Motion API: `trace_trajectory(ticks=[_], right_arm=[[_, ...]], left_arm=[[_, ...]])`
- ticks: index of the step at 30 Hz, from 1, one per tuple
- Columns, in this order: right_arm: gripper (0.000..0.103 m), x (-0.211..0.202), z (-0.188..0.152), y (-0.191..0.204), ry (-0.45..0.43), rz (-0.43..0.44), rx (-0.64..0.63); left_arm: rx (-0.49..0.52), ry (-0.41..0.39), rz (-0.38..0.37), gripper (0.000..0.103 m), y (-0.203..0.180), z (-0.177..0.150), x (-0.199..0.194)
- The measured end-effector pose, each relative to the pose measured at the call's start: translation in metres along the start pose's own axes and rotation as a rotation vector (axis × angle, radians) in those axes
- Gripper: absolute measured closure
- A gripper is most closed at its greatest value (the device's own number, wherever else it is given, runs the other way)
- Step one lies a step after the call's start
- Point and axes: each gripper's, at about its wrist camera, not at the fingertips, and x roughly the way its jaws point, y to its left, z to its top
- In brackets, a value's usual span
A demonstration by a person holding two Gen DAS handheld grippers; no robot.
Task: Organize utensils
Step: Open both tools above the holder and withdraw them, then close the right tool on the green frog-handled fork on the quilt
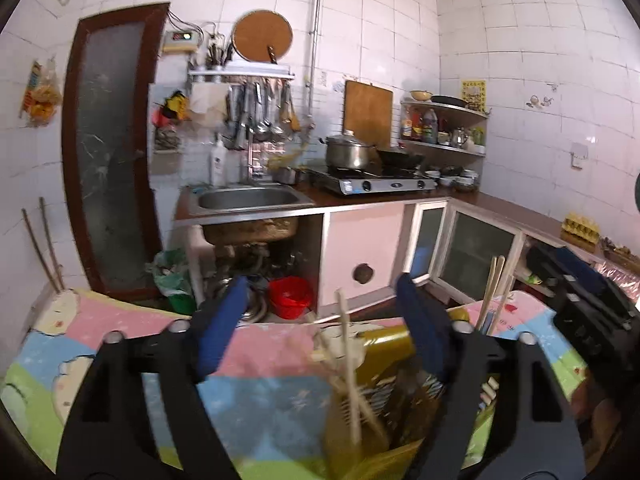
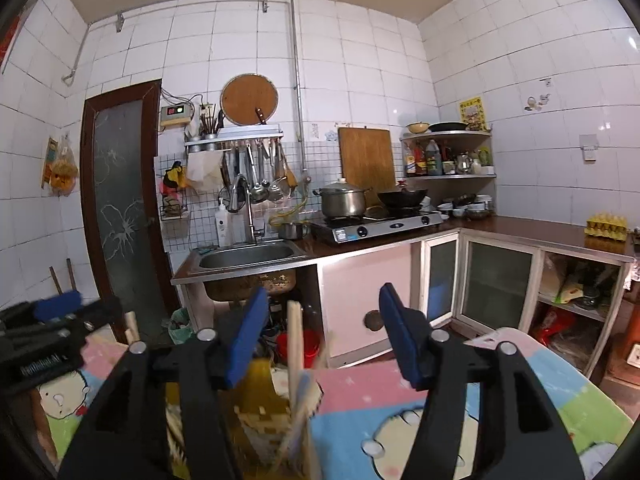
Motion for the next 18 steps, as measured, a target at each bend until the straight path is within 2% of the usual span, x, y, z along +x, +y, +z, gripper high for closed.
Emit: trace_trajectory(ticks=[1, 2, 3, 7, 8, 12, 18], right_arm=[[0.044, -0.009, -0.002, -0.002, 0.015, -0.012, -0.004], [0.041, -0.016, -0.003, -0.005, 0.03, -0.016, -0.002], [0.034, -0.024, -0.005, -0.007, 0.045, -0.017, 0.005], [0.019, -0.055, -0.02, -0.011, 0.102, -0.048, -0.002], [0.013, -0.064, -0.026, -0.011, 0.119, -0.065, -0.009], [0.008, -0.093, -0.05, -0.004, 0.187, -0.084, -0.039], [0.008, -0.116, -0.086, 0.012, 0.29, -0.087, -0.071]], left_arm=[[0.009, 0.007, 0.003, 0.012, 0.003, -0.002, -0.008], [0.016, 0.016, 0.011, 0.009, 0.006, -0.004, -0.016], [0.021, 0.019, 0.02, 0.005, 0.009, -0.007, -0.023], [0.025, 0.031, 0.046, 0.005, 0.021, -0.021, -0.053], [0.026, 0.04, 0.048, 0.005, 0.022, -0.024, -0.057], [0.034, 0.098, 0.056, 0.005, 0.031, -0.051, -0.077], [0.027, 0.181, 0.064, 0.005, 0.04, -0.094, -0.095]])
